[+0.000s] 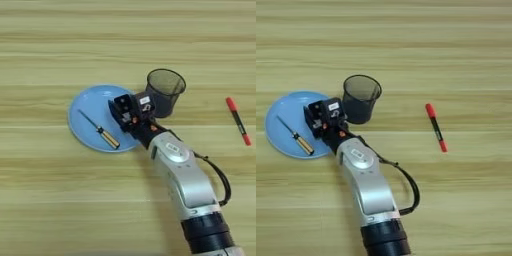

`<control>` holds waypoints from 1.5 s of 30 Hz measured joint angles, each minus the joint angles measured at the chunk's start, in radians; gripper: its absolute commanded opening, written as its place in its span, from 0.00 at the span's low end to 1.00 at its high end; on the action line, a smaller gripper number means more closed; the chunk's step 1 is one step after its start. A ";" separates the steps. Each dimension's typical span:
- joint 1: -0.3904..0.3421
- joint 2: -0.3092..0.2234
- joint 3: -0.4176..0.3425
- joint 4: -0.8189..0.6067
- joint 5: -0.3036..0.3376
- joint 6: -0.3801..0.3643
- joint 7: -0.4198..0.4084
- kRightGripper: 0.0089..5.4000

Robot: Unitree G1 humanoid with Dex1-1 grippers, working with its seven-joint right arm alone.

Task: Move the objects on the table

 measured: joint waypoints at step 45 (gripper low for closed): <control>0.207 -0.117 -0.250 -0.056 0.056 0.017 -0.020 0.46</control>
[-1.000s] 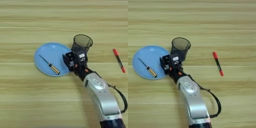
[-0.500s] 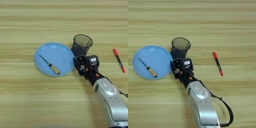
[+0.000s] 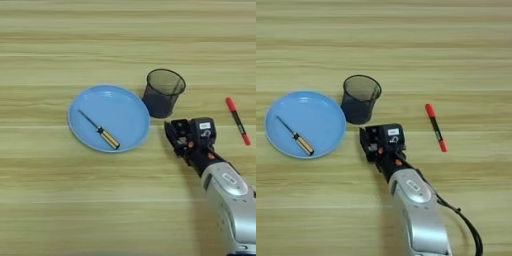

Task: Move the objects on the table

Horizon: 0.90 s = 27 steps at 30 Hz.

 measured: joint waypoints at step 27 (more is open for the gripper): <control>-0.149 -0.027 -0.092 0.298 0.028 -0.105 -0.021 0.46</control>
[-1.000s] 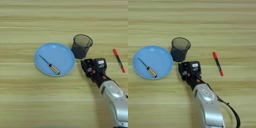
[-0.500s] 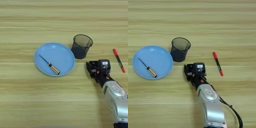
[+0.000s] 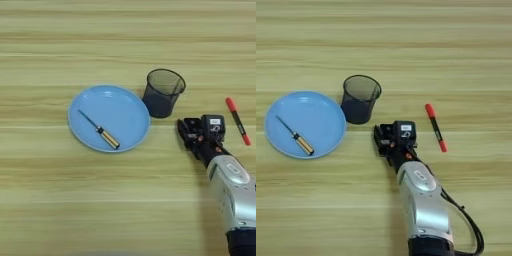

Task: Move the objects on the table

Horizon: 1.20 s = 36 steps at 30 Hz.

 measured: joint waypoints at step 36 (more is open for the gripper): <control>-0.069 -0.001 0.013 0.146 -0.020 -0.110 -0.042 0.95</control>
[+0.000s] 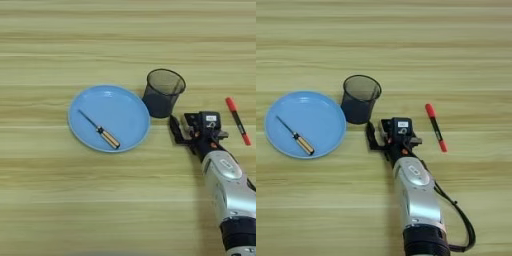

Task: Move the objects on the table

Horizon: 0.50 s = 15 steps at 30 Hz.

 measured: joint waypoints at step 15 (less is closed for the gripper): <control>0.063 -0.015 -0.033 -0.181 0.000 0.023 -0.007 1.00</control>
